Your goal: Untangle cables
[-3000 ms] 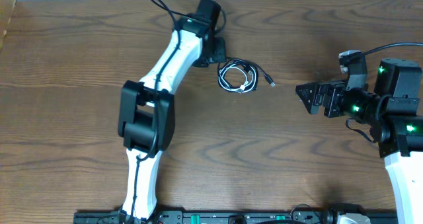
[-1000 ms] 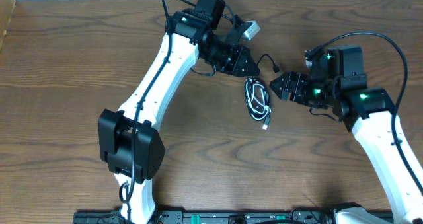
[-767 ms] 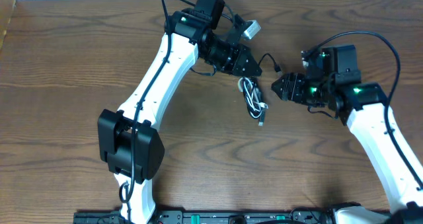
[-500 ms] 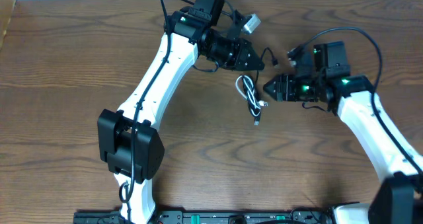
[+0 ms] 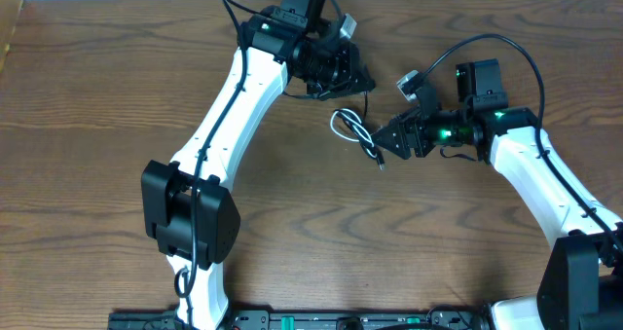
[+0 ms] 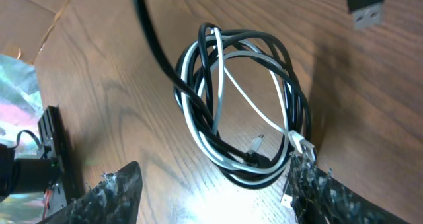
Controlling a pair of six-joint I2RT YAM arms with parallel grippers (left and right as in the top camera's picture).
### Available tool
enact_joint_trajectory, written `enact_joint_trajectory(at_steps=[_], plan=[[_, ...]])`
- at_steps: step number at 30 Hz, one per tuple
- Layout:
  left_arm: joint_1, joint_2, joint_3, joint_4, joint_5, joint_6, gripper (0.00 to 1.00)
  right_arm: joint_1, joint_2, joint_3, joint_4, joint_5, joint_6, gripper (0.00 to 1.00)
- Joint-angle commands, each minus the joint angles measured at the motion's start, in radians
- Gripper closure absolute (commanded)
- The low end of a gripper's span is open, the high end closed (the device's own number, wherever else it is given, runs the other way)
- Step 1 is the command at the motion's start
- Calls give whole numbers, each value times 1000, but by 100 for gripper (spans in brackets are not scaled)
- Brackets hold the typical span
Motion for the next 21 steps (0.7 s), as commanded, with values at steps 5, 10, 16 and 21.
enact_joint_trajectory(at_steps=[5,10,16,21], plan=[[2,2,9,2,-11,-60,92,48,17,16,11,-12,-103,45],[2,2,9,2,-11,-60,93,80,65,16,40,65,-137,47],[2,2,9,5,-11,-60,93,82,134,16,69,116,-137,50],[3,2,9,5,-11,-60,93,82,177,16,127,111,-105,69]])
